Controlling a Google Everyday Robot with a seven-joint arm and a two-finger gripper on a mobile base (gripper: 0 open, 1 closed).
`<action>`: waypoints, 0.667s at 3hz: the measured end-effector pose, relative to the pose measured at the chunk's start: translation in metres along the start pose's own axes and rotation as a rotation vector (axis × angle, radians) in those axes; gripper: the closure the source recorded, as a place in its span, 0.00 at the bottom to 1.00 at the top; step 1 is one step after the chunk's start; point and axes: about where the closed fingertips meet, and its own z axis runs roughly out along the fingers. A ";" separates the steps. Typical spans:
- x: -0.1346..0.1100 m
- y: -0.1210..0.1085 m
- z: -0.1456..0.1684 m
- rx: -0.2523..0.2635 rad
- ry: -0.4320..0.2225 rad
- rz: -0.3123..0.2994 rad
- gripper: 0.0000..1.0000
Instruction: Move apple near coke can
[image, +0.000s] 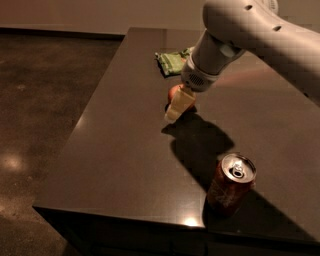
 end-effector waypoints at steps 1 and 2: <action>-0.002 0.001 0.006 -0.021 -0.004 -0.005 0.40; -0.003 0.000 0.005 -0.033 -0.013 -0.012 0.64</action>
Offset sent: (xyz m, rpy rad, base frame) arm 0.0035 0.0004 0.0022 0.0341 0.0163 0.0361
